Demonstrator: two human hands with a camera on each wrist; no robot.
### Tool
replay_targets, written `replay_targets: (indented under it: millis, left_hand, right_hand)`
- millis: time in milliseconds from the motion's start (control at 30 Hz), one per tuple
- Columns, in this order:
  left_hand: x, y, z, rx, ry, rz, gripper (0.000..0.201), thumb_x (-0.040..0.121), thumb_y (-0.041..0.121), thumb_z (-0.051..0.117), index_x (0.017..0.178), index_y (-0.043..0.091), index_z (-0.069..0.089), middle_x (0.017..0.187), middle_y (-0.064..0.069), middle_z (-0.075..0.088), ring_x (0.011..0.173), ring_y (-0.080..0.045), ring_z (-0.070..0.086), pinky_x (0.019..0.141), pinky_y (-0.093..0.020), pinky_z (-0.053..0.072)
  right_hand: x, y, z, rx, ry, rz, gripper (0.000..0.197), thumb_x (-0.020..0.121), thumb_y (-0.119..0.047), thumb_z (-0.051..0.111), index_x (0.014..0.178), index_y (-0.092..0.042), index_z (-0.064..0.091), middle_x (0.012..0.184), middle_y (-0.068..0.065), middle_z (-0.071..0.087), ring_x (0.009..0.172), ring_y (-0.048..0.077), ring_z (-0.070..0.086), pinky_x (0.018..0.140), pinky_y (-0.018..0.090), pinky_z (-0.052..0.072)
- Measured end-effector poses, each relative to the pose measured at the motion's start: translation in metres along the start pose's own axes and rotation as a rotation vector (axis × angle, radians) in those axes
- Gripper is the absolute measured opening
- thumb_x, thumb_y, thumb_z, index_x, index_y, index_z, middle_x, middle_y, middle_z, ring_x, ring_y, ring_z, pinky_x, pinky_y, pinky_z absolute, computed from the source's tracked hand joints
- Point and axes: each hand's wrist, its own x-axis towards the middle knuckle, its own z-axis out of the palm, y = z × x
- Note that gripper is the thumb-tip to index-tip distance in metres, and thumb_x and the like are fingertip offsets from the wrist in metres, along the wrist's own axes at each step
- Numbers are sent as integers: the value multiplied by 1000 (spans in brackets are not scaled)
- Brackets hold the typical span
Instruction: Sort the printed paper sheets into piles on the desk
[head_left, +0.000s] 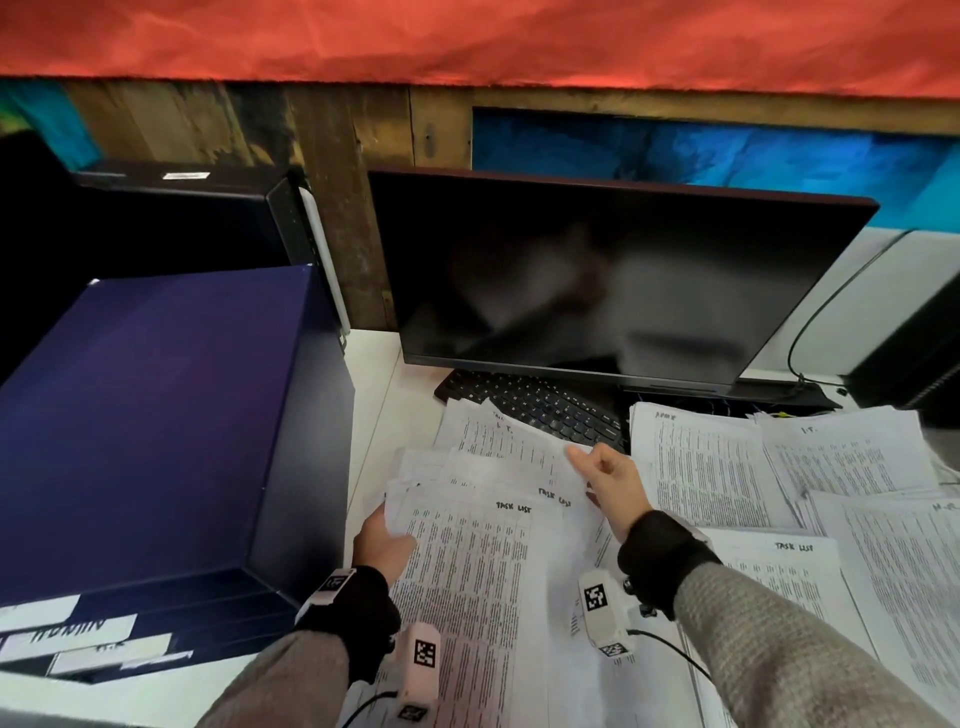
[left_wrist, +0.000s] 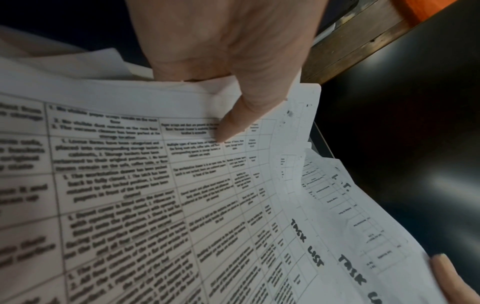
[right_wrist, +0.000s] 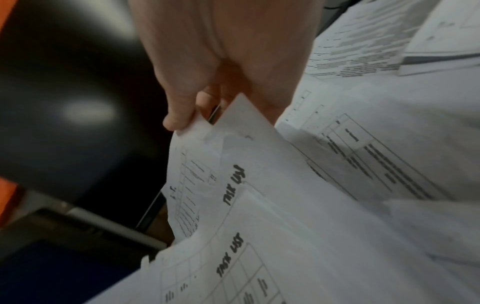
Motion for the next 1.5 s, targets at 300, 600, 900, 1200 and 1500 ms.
replay_targets:
  millis: [300, 600, 900, 1200, 1500]
  left_hand:
    - [-2, 2, 2, 25, 8, 14, 41, 79, -7, 51, 106, 24, 58, 83, 4, 63, 74, -13, 56, 61, -21, 44]
    - [-4, -1, 2, 40, 31, -10, 33, 79, -6, 53, 99, 20, 58, 80, 3, 62, 73, -15, 57, 60, -22, 44]
    - [1, -9, 2, 24, 33, -19, 37, 78, -8, 51, 102, 18, 61, 88, -3, 66, 80, -22, 60, 59, -20, 43]
    - [4, -15, 3, -6, 25, -37, 37, 78, -8, 50, 101, 19, 62, 91, -4, 67, 86, -25, 63, 69, -26, 49]
    - [7, -19, 2, -29, 27, -9, 35, 76, -8, 53, 100, 16, 62, 90, -8, 67, 87, -30, 63, 71, -29, 50]
  right_hand:
    - [-14, 13, 4, -15, 91, 41, 39, 97, -31, 48, 64, -20, 30, 63, -1, 30, 62, 14, 31, 60, 28, 32]
    - [-16, 18, 9, -254, 277, 22, 33, 101, -29, 37, 72, -12, 35, 67, 6, 49, 64, 22, 46, 68, 31, 34]
    - [-32, 27, 14, -627, -46, -324, 25, 95, -14, 49, 119, -22, 47, 112, -2, 57, 88, 13, 58, 86, 36, 50]
    - [-34, 21, 14, -493, -3, -217, 33, 93, -11, 52, 125, -20, 51, 109, 2, 59, 81, 13, 59, 79, 24, 48]
    - [-36, 10, 13, -621, 200, -395, 15, 94, -15, 54, 89, -2, 57, 107, 2, 41, 87, 15, 49, 82, 25, 44]
